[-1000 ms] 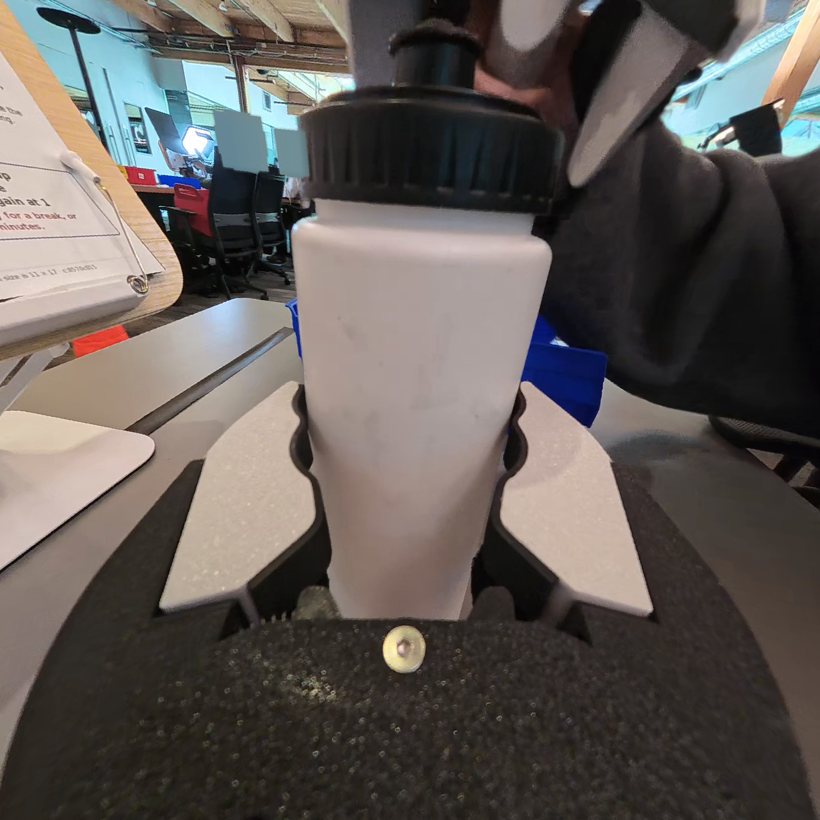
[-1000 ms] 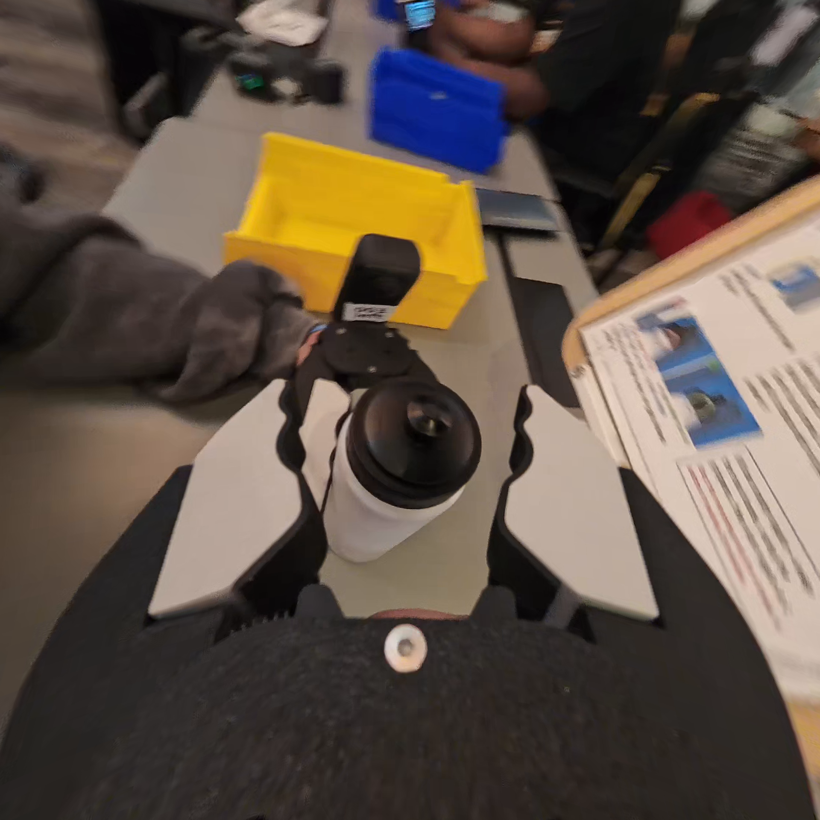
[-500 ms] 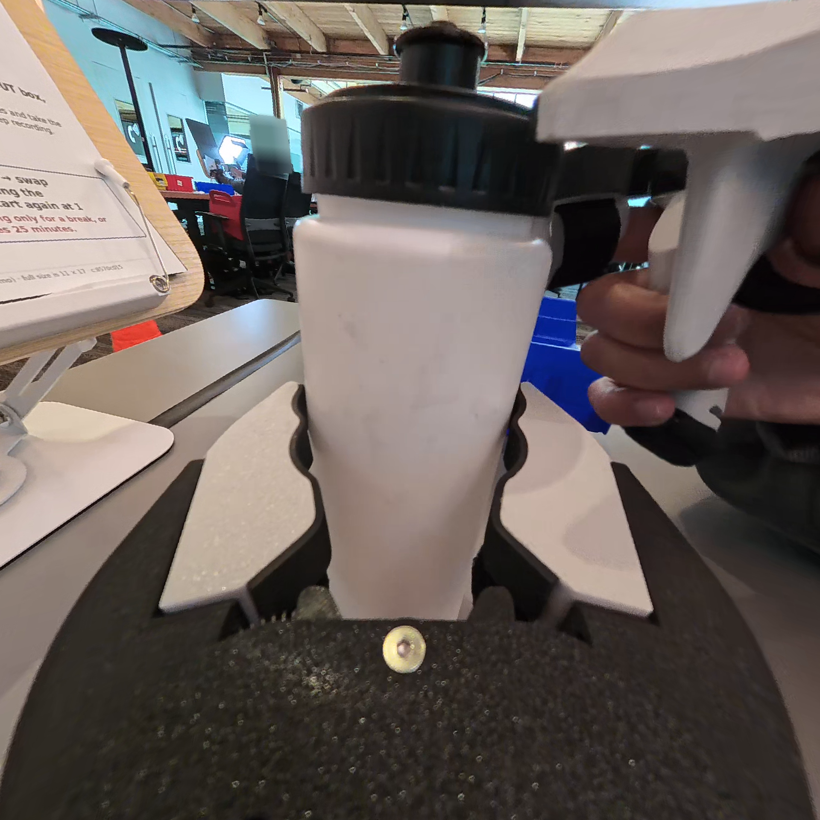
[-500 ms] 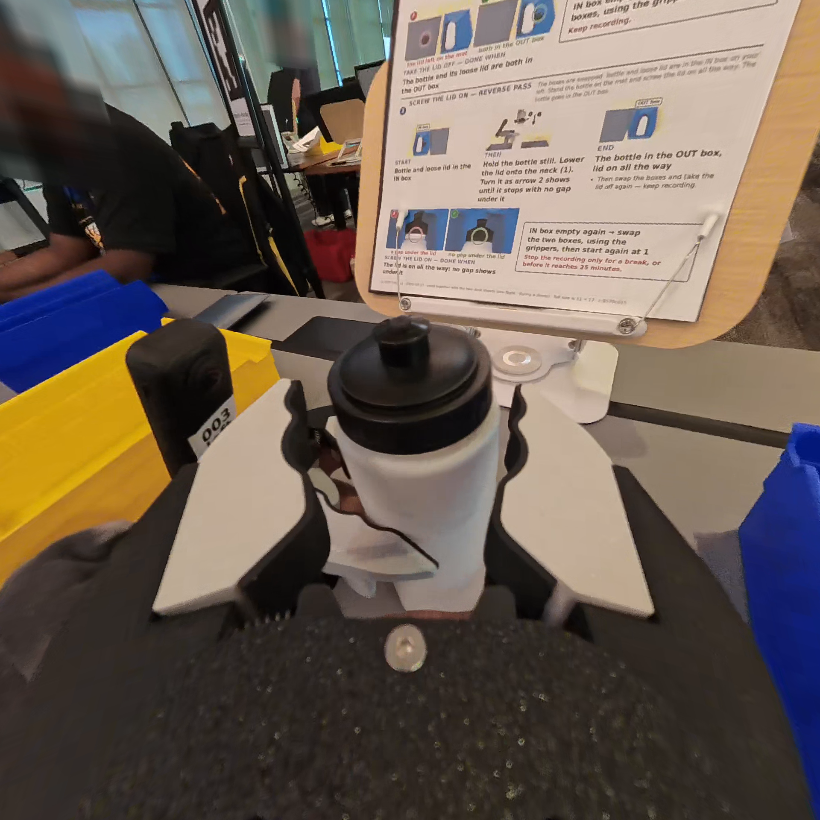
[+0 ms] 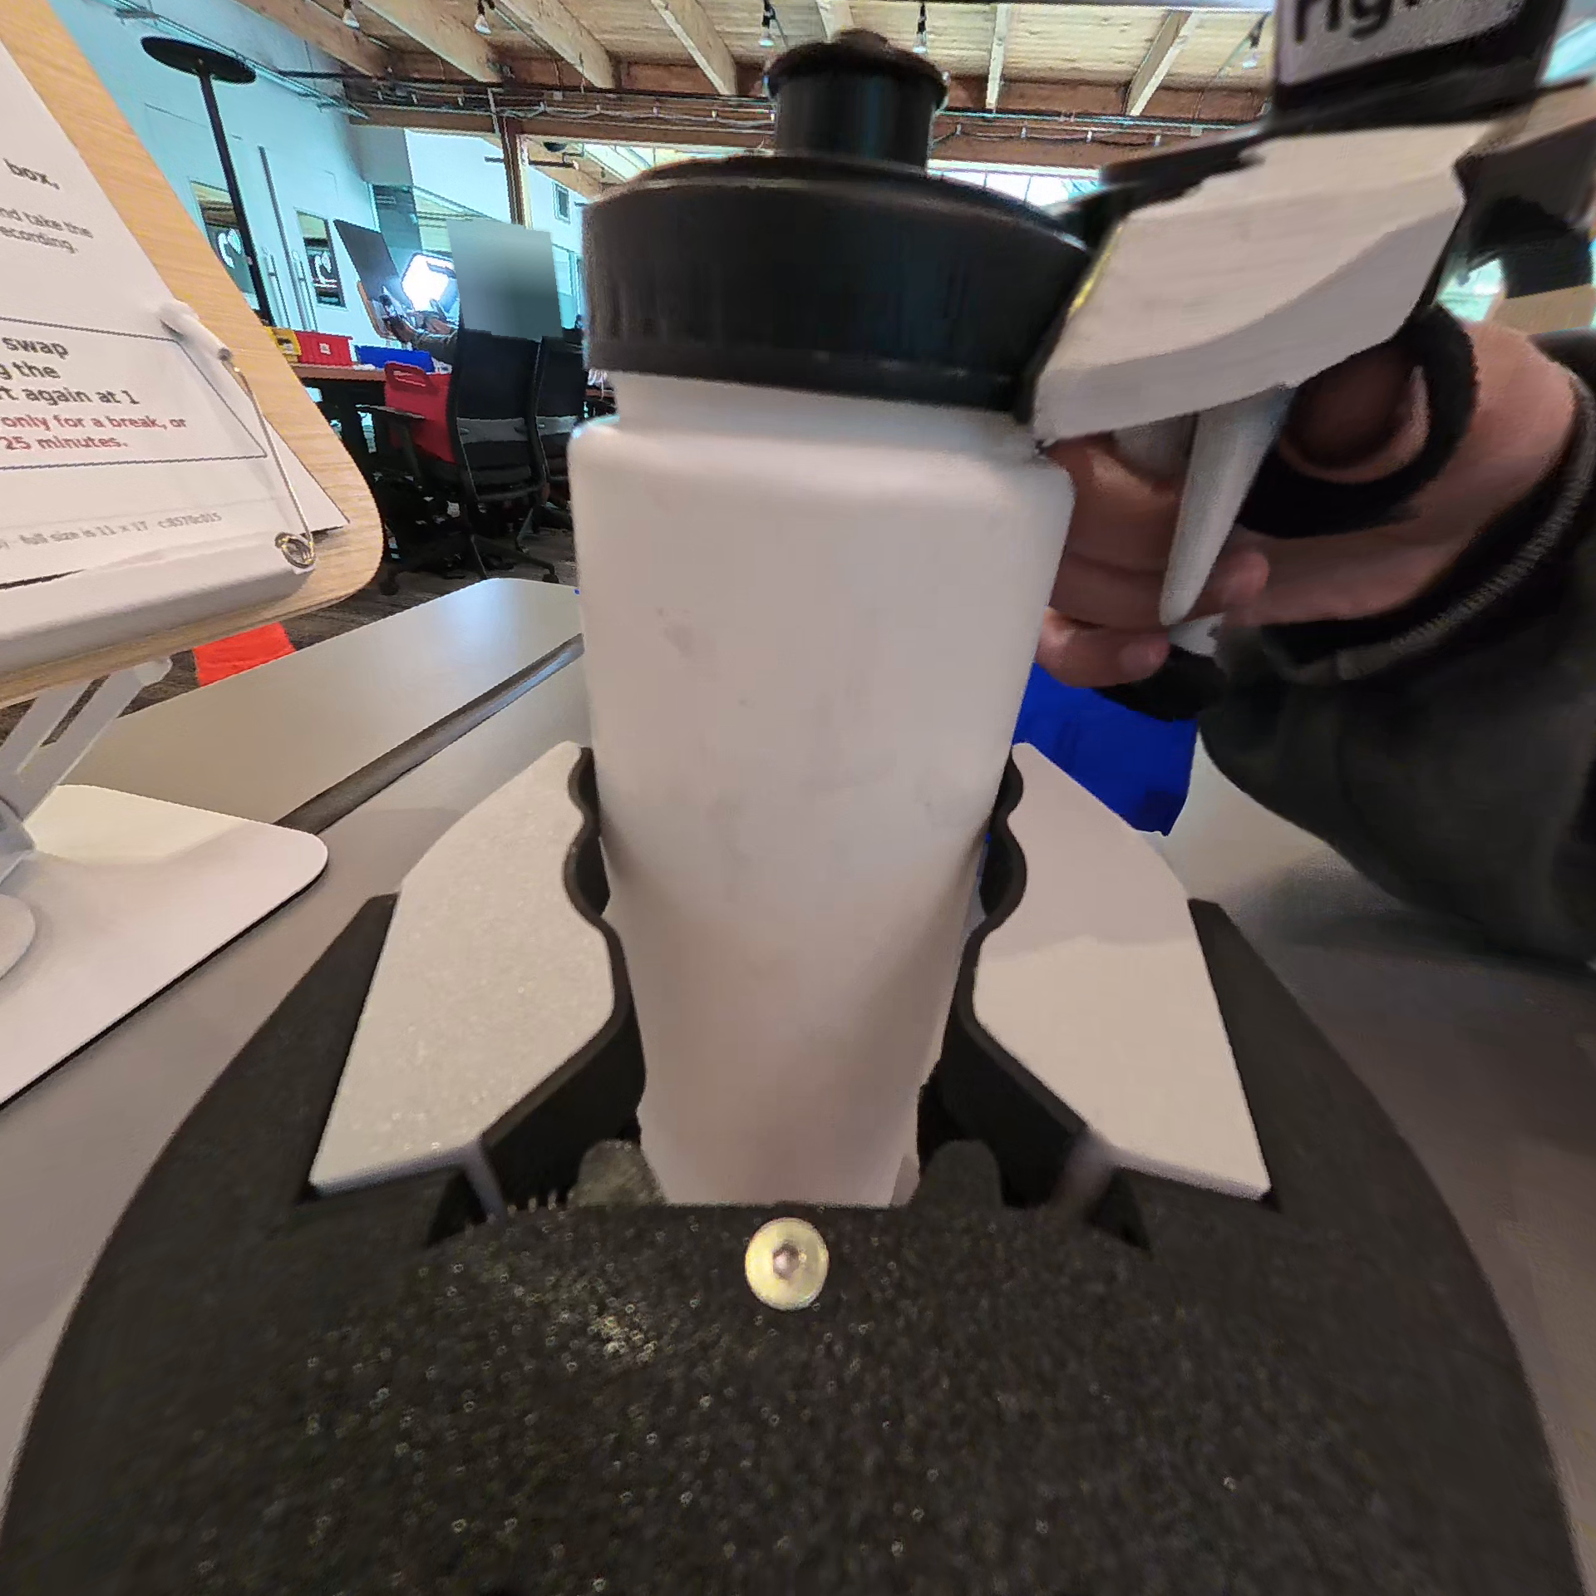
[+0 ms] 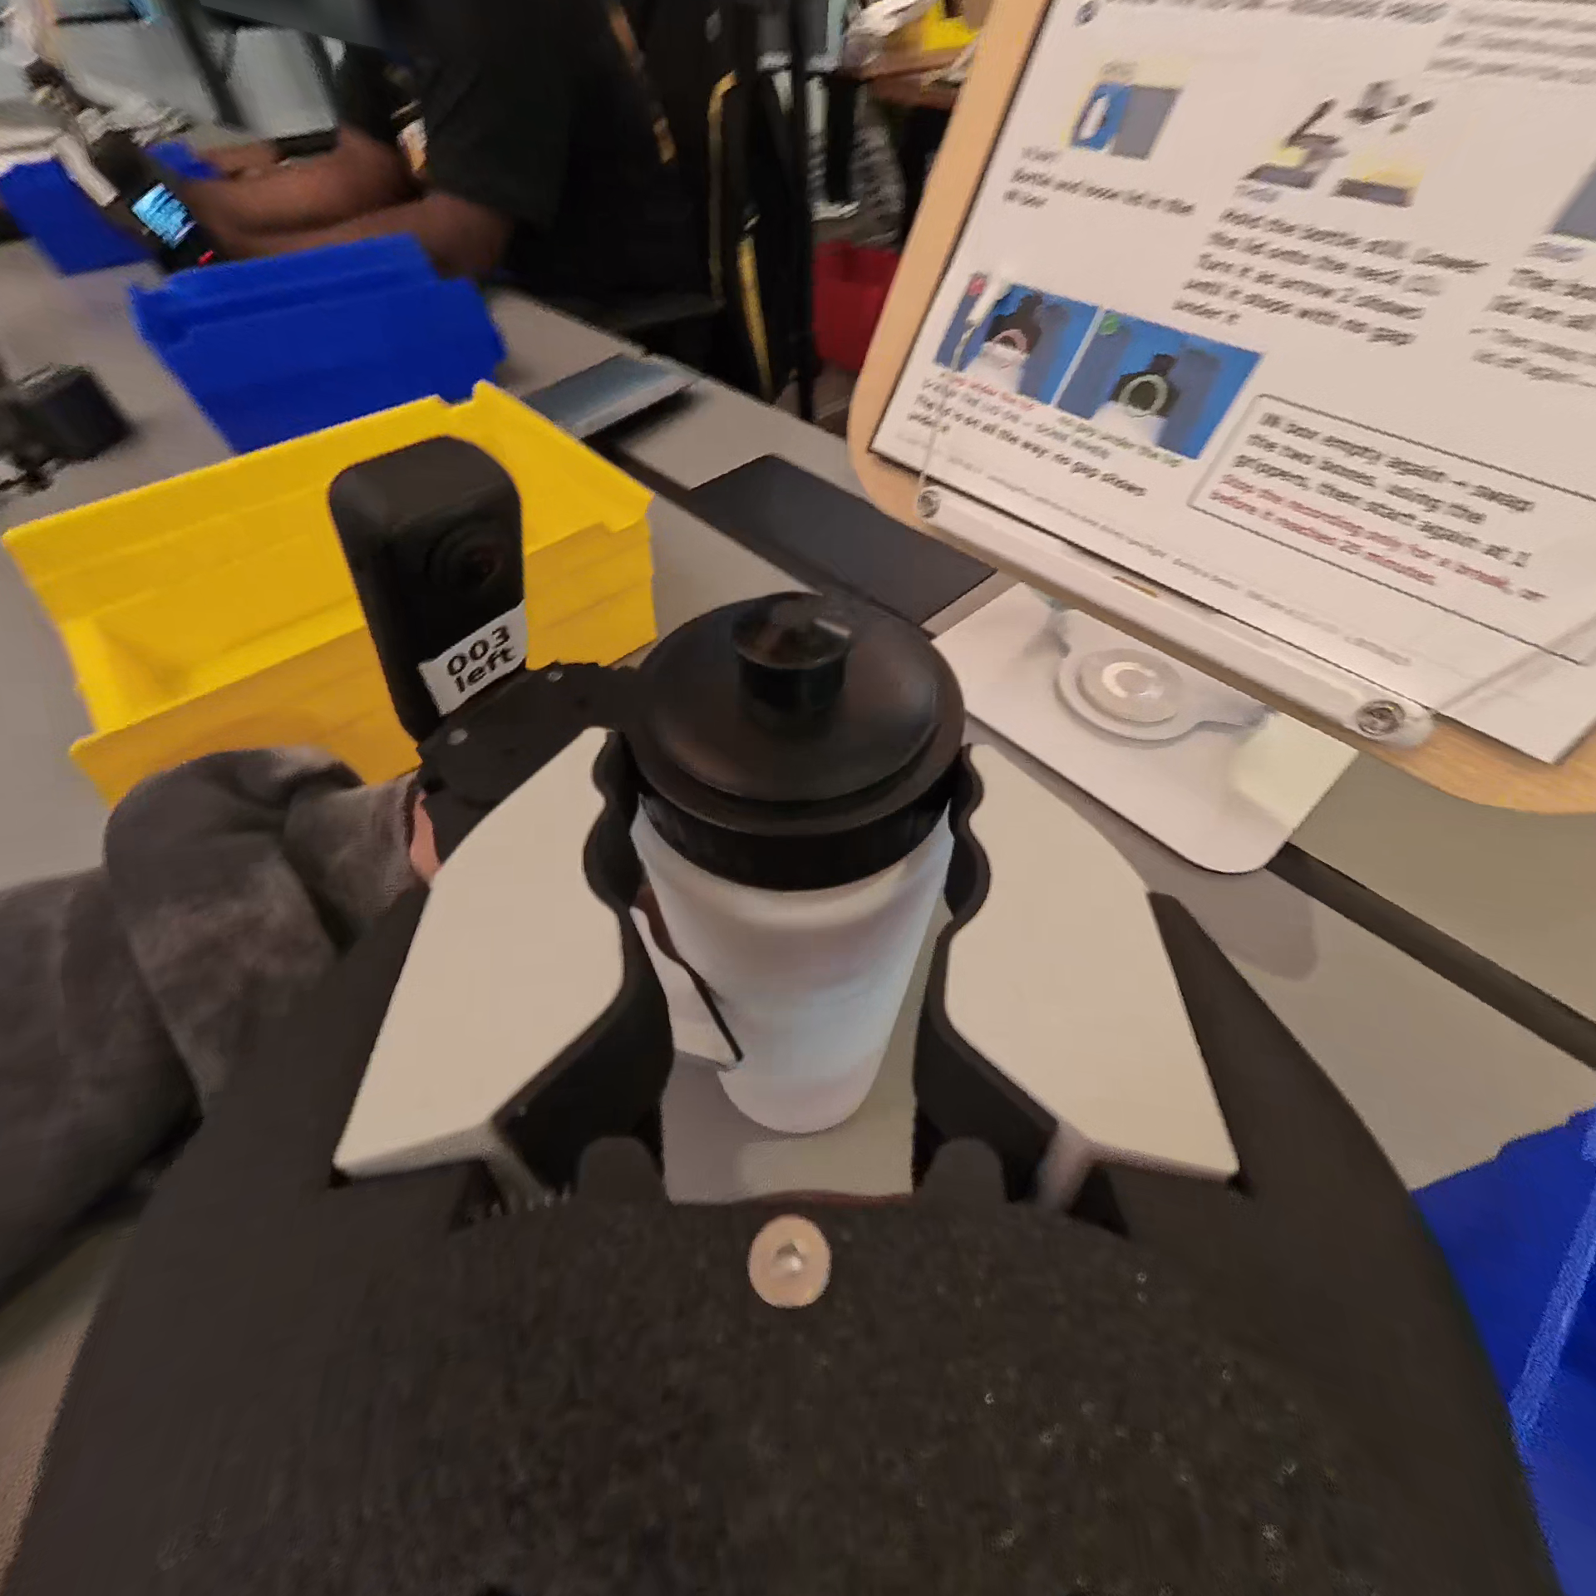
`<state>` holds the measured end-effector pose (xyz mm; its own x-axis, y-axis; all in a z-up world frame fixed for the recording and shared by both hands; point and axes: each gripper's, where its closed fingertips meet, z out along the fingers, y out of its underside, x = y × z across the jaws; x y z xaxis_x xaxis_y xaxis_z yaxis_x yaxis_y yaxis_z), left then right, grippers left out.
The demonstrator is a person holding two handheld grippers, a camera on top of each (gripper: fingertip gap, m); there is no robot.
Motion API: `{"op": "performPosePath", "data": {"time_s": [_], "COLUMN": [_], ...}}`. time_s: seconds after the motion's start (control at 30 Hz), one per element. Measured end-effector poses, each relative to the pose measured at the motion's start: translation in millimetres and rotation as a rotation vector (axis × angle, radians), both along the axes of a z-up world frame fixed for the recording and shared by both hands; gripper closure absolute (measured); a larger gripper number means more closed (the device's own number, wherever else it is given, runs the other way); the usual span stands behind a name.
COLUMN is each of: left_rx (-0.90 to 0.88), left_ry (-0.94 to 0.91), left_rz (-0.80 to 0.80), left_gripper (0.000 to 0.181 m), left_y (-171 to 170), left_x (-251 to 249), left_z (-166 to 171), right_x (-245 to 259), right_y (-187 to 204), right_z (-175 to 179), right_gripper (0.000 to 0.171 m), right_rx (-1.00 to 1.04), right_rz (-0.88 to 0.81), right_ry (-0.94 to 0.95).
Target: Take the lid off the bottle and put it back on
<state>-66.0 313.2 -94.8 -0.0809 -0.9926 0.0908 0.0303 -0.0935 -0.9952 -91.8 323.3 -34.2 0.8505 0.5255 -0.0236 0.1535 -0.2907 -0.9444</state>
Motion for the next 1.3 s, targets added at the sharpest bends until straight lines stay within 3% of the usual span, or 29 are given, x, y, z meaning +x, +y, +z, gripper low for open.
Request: {"op": "performPosePath", "data": {"time_s": [0.2,0.57,0.8,1.0,1.17,1.3], "left_rx": [-0.006,-0.004,-0.01,-0.028,-0.031,-0.022], "left_ry": [0.003,0.011,0.012,0.004,0.002,0.005], "left_rz": [-0.033,-0.096,-0.12,-0.132,-0.127,-0.117], "left_gripper": [0.096,0.096,0.096,0.096,0.096,0.095], "left_y": [-1,-9,-12,-12,-12,-13], "left_x": [-1,1,0,0,0,0], "left_z": [0,-1,-1,-1,-1,-1], "right_x": [-1,6,9,7,5,9], "right_y": [-3,-14,-15,-16,-15,-21], "right_z": [-2,-5,-5,-5,10,20], "right_gripper": [0.102,0.102,0.102,0.101,0.104,0.081], "right_rx": [-0.109,-0.167,-0.176,-0.161,-0.055,0.029], "right_rz": [0.34,1.164,1.483,1.435,1.163,0.837], "right_ry": [-0.103,-0.362,-0.534,-0.519,-0.412,-0.361]}}
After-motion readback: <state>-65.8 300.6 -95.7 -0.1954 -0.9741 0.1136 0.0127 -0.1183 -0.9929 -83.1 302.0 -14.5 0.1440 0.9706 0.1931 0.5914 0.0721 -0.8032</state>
